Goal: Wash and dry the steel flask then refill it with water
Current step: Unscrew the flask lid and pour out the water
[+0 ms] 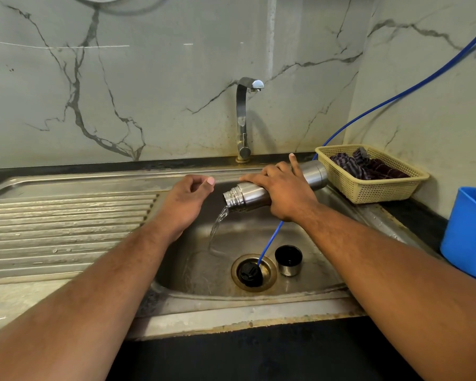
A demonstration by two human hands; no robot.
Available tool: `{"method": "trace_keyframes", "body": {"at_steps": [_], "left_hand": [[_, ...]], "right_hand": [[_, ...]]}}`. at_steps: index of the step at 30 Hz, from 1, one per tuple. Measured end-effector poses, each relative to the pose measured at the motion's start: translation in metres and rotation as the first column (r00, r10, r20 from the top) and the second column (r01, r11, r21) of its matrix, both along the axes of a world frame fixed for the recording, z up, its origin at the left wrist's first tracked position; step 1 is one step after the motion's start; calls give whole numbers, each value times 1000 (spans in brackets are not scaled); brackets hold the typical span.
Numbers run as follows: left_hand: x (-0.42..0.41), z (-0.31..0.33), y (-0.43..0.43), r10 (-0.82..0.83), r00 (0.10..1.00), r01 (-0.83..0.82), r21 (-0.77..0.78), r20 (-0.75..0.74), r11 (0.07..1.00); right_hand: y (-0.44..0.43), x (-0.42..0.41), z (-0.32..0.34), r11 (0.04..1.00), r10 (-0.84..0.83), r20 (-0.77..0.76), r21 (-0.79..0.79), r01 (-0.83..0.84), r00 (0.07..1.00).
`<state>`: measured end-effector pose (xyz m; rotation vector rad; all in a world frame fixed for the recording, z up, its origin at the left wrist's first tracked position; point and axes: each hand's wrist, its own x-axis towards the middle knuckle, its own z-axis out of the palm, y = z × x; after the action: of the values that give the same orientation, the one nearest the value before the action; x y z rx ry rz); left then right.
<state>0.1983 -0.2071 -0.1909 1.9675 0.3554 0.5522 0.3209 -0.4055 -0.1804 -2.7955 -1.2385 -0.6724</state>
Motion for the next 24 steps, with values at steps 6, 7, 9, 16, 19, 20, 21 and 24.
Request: {"method": "trace_keyframes", "body": {"at_steps": [6,7,9,16,19,20,21,24], "left_hand": [[1,-1,0,-15,1000,15,-1,1,1000],[1,-1,-1,-18,1000,18,-5,4,1000],[1,-1,-1,-23,1000,23,-14,8,1000],[1,-1,-2,-21,1000,21,-9,21,1000],[1,0,-3,-20,1000,20,-5,17,1000],[1,0,-3,-20,1000,20,-3,17,1000],[1,-1,-3,-21,1000,21,-2,15,1000],[2,-1,-1,-14,1000,14,8,12,1000]], "right_hand": [[0,-1,0,1000,10,11,0,-10,1000],[0,-1,0,1000,11,11,0,-11,1000],[0,-1,1,1000,11,16,-2,-11,1000],[0,-1,2,1000,20,31,5,-20,999],[0,-1,3,1000,23,39,8,-24,999],[0,-1,3,1000,23,41,8,-24,999],[0,-1,3,1000,23,44,7,-24,999],[1,-2,3,1000,25,63,3,-25,998]]}}
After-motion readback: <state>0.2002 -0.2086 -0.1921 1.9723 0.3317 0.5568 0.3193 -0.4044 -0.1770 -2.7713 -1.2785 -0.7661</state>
